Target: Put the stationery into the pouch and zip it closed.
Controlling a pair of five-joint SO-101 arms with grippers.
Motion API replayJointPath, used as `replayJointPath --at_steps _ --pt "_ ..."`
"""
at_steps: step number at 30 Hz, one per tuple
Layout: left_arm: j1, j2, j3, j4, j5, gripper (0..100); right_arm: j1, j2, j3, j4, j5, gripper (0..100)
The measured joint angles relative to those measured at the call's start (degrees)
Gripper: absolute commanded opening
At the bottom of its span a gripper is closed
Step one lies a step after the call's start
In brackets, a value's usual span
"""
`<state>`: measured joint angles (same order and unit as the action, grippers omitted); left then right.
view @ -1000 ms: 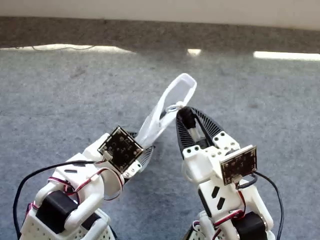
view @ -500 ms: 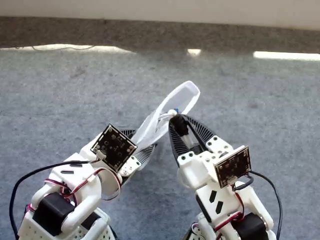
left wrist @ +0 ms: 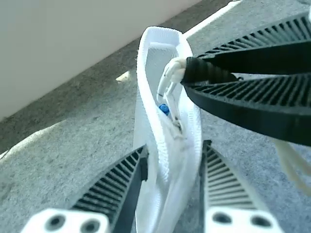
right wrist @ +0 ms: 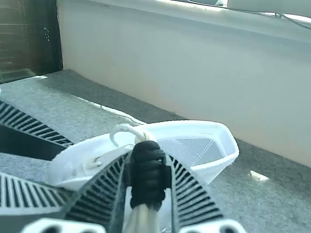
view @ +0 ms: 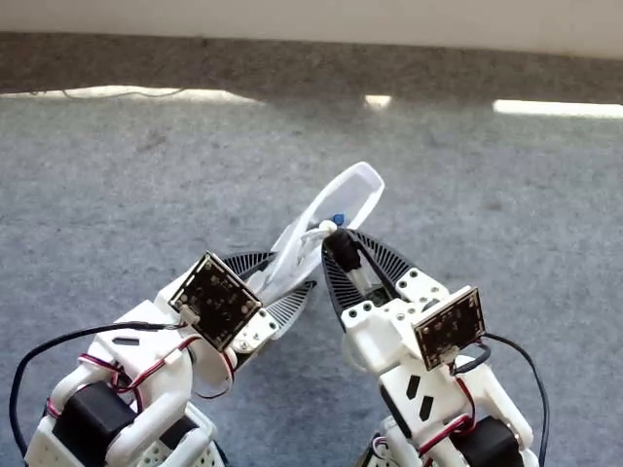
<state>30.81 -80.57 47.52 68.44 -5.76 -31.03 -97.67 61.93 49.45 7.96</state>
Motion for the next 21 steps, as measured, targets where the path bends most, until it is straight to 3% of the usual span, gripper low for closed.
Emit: replayJointPath --at_steps 10,21 --pt "0.5 0.2 0.0 -0.2 0.1 0 0.0 0.0 -0.1 -0.4 0.0 0.5" --pt "0.6 0.0 1.0 -0.3 -4.1 0 1.3 0.0 0.1 -1.1 0.0 0.5"
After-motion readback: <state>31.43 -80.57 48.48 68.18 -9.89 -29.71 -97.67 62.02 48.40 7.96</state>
